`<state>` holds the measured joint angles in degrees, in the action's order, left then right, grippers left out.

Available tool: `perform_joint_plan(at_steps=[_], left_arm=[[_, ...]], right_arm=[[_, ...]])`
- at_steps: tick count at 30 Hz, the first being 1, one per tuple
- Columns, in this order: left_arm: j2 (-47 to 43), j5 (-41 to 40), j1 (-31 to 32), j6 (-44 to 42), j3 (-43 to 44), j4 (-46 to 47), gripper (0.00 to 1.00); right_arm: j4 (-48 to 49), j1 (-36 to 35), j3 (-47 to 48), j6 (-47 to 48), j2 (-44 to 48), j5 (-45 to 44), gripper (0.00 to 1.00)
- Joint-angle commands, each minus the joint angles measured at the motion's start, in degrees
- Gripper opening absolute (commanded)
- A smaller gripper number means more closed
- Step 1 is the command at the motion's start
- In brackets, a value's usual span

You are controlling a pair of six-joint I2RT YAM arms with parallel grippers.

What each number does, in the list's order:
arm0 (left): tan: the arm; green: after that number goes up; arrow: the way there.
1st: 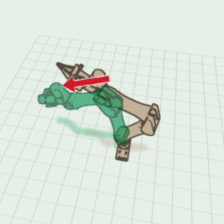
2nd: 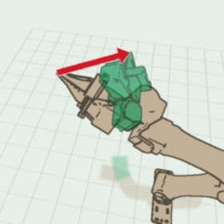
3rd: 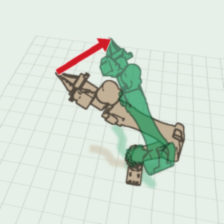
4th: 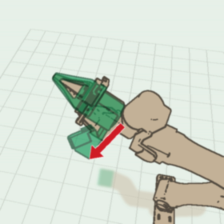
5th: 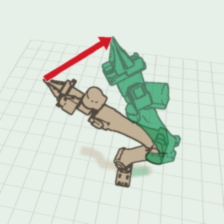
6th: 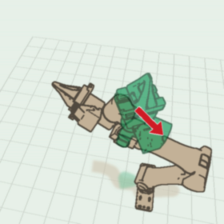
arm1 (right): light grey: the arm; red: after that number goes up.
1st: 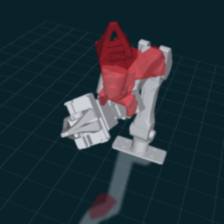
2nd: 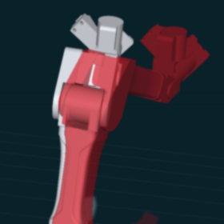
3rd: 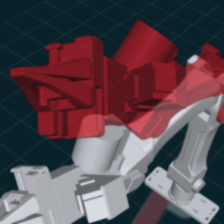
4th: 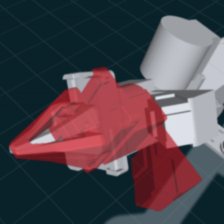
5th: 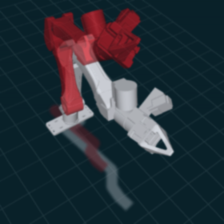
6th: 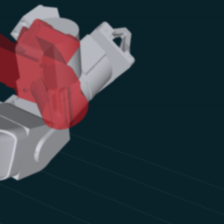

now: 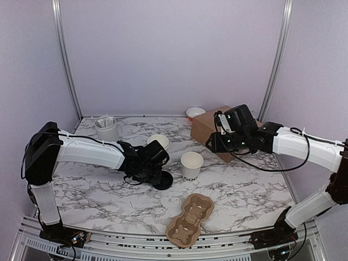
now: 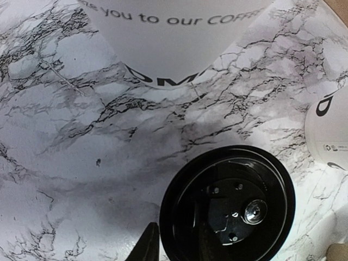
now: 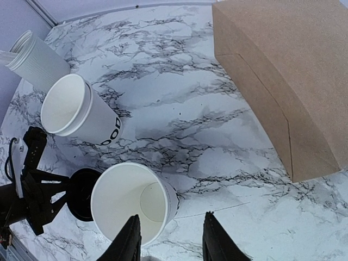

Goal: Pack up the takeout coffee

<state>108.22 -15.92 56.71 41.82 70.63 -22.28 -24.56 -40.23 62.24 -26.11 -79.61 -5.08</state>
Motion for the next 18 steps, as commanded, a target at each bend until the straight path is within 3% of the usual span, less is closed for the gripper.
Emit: perform_joint_plan(at_steps=[1,18], left_arm=[[1.75,-2.70,0.26,-0.69,2.00,-3.43,0.26],[1.96,-3.73,0.32,-1.43,3.22,-4.17,0.08]], right_arm=[[-0.84,-0.29,0.19,0.05,2.21,-0.81,0.37],[-1.02,-0.29,0.25,0.07,2.73,-1.07,0.37]])
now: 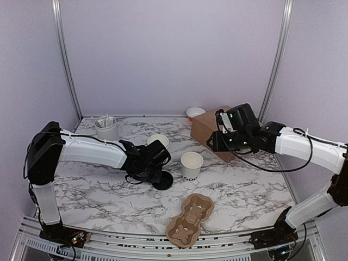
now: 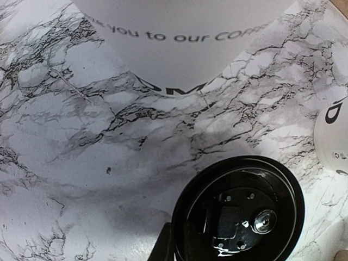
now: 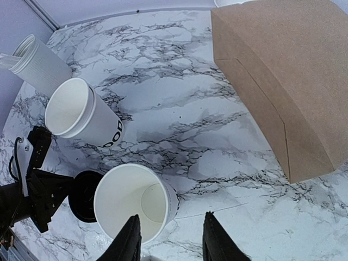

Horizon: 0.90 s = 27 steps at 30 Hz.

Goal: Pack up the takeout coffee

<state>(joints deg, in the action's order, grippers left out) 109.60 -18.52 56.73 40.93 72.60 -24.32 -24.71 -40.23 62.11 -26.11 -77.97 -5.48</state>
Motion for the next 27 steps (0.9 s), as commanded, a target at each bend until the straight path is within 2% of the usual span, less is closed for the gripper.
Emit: perform_joint_plan(at_steps=[1,9,19,23,27], left_arm=[[0.42,-1.24,0.29,-0.63,1.23,-2.21,0.07],[-0.47,-1.69,0.31,-1.19,1.64,-2.60,0.00],[-0.35,-1.69,0.26,-1.52,2.16,-3.32,0.00],[-0.01,-0.16,0.30,-1.04,2.07,-3.33,0.07],[-0.01,0.21,0.23,-0.94,2.11,-3.21,0.09]], right_arm=[[-0.87,-0.29,0.38,0.05,1.03,-0.68,0.37],[-0.67,-0.27,0.72,0.05,0.47,-0.59,0.37],[-0.86,-0.29,1.26,0.27,0.29,-0.57,0.37],[-0.95,-0.29,1.36,0.41,0.02,-0.50,0.37],[-0.89,-0.30,1.42,0.42,-0.14,-0.41,0.37]])
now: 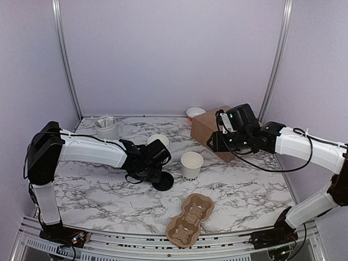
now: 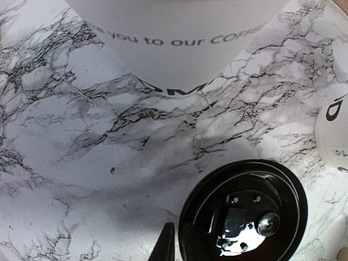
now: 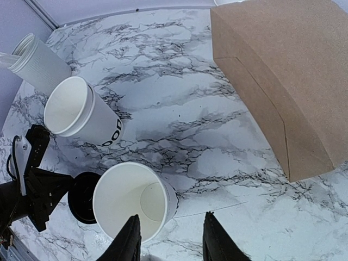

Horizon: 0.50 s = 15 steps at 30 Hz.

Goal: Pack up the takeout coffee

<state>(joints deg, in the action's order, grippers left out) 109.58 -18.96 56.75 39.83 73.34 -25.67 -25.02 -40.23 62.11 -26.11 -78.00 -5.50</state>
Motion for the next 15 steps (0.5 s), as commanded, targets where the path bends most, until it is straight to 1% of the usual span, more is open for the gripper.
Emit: perform_joint_plan(at_steps=[1,7,15], left_arm=[[0.07,0.86,0.21,0.16,1.45,-1.92,0.10],[0.75,2.13,0.20,0.30,1.89,-1.55,0.11],[-2.13,1.70,0.20,0.57,2.02,-1.27,0.18]], right_arm=[[-0.52,-0.28,1.50,0.51,-0.18,-0.31,0.37],[-0.56,-0.29,1.90,0.56,-0.49,-0.30,0.37],[-0.65,-0.29,1.62,0.53,-0.31,-0.39,0.37]])
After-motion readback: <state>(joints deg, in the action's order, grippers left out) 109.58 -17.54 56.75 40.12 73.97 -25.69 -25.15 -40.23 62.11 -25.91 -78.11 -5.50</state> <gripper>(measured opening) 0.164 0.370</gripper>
